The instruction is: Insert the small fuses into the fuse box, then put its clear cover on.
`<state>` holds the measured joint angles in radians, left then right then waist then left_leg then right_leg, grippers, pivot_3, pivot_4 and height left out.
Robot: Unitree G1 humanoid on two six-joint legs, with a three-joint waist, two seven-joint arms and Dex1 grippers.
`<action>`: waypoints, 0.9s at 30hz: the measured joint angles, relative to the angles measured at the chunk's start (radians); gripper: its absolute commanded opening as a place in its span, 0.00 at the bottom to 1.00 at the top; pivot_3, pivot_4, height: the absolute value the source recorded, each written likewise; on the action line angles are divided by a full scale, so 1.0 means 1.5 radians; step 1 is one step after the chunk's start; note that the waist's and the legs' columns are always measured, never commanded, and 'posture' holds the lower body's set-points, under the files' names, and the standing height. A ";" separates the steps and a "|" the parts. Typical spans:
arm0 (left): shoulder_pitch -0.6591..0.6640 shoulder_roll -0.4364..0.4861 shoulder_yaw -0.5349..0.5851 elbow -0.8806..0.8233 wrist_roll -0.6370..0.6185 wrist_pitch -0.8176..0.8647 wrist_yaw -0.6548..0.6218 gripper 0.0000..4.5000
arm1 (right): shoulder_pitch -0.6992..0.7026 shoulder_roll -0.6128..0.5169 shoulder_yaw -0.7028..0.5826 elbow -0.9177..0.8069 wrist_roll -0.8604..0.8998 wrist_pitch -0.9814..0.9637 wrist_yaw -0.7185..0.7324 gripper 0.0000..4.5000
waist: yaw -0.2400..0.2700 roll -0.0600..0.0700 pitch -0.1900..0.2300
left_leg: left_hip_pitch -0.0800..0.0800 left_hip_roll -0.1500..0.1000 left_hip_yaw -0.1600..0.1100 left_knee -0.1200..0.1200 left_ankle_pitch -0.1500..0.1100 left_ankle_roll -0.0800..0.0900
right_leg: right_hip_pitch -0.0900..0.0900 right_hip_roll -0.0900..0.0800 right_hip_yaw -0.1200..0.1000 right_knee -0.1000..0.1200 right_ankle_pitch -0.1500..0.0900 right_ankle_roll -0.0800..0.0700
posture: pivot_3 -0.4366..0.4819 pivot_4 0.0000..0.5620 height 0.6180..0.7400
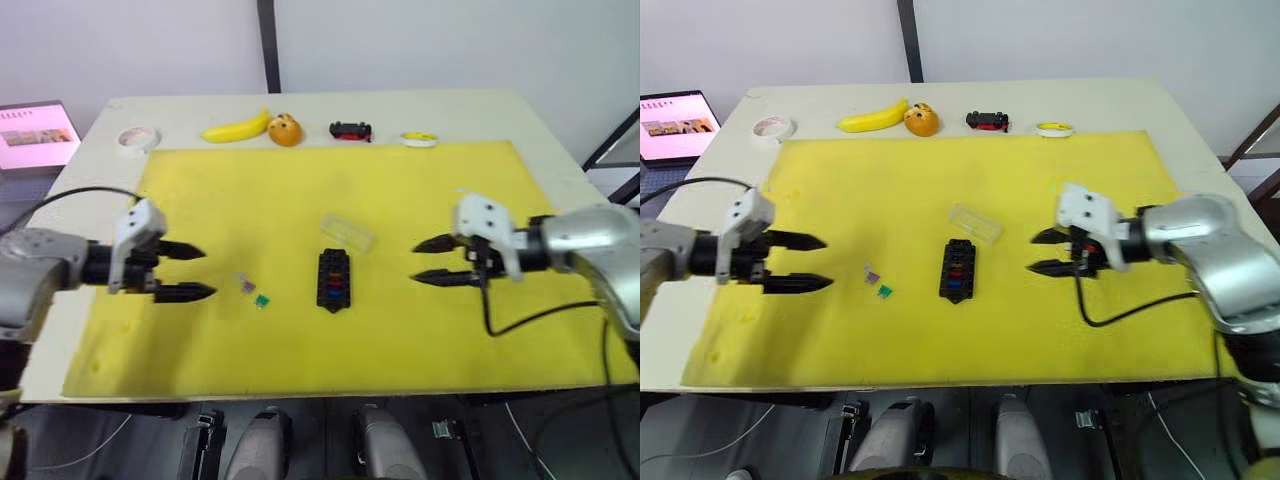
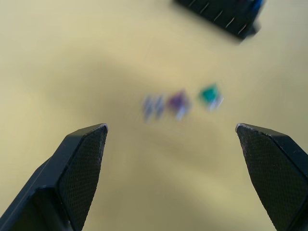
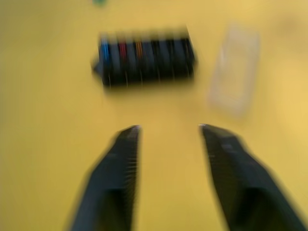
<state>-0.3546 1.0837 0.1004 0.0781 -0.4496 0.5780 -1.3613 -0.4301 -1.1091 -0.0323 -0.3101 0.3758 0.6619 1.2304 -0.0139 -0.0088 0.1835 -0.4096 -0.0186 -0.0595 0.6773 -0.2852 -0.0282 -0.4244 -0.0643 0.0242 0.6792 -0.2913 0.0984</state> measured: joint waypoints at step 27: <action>-0.175 -0.113 -0.132 0.157 -0.002 0.153 -0.092 1.00 | -0.085 0.082 0.035 -0.115 0.079 0.039 -0.065 1.00 | -0.001 0.000 0.000 | 0.000 0.000 0.000 0.001 0.000 0.000 | 0.000 0.001 0.000 0.001 0.000 0.000 | 0.48 0.27 1.00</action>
<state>-0.6177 0.9137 -0.0968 0.3135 -0.4529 0.8070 -1.4992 -0.5571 -0.9866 0.0200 -0.4831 0.4940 0.7197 1.1323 -0.0158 -0.0089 0.1838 -0.4100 -0.0193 -0.0596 0.6788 -0.2852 -0.0283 -0.4244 -0.0633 0.0238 0.6804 -0.2913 0.0985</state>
